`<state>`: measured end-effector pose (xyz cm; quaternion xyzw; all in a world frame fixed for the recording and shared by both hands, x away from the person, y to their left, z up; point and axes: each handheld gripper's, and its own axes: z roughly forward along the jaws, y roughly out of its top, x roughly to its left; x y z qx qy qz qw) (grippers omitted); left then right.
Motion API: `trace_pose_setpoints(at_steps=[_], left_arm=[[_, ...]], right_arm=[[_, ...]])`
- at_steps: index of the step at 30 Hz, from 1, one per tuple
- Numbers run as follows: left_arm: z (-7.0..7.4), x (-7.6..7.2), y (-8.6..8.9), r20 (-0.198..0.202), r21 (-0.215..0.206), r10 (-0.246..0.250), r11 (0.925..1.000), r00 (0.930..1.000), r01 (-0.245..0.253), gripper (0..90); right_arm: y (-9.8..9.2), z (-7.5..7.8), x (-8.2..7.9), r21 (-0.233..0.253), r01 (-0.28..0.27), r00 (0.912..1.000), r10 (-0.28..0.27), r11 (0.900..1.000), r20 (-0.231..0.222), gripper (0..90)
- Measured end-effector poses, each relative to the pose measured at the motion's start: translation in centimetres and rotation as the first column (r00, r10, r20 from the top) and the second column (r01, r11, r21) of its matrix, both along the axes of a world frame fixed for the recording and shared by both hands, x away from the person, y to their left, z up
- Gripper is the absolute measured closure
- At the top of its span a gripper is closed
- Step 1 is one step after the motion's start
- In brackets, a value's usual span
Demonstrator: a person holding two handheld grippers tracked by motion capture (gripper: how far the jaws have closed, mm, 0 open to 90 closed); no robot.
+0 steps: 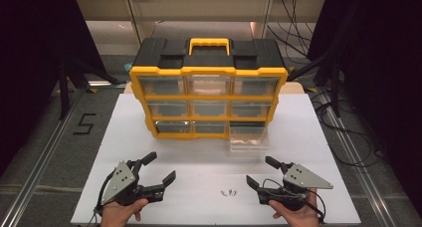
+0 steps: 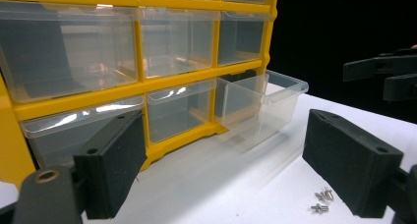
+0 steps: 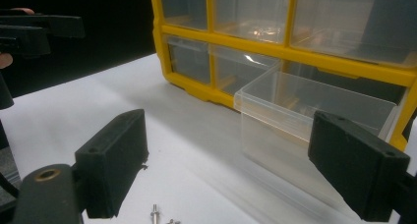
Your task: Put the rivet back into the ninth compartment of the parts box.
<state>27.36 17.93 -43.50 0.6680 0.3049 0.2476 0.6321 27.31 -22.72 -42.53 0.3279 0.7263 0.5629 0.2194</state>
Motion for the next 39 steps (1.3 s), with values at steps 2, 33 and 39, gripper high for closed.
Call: trace_pose_setpoints(at_steps=[2, 33, 39], left_arm=[[0.0, 0.0, 0.0, 0.001, 0.003, -0.001, 1.0, 1.0, 0.001, 15.9], [-0.1, 0.3, 0.1, -0.001, 0.0, 0.014, 0.9999, 0.9999, -0.014, 15.9], [-0.2, 0.4, 0.2, -0.004, 0.0, 0.018, 0.9998, 0.9998, -0.018, 15.9]], right_arm=[[0.0, 0.0, 0.0, -0.002, -0.001, 1.0, 0.001, 1.0, 0.007, 15.9], [0.4, 0.4, 1.4, -0.149, -0.1, 0.9912, 0.086, 0.984, -0.1, 19.0], [1.4, 0.6, 2.2, -0.243, -0.172, 0.9788, 0.138, 0.955, -0.152, 22.4]])
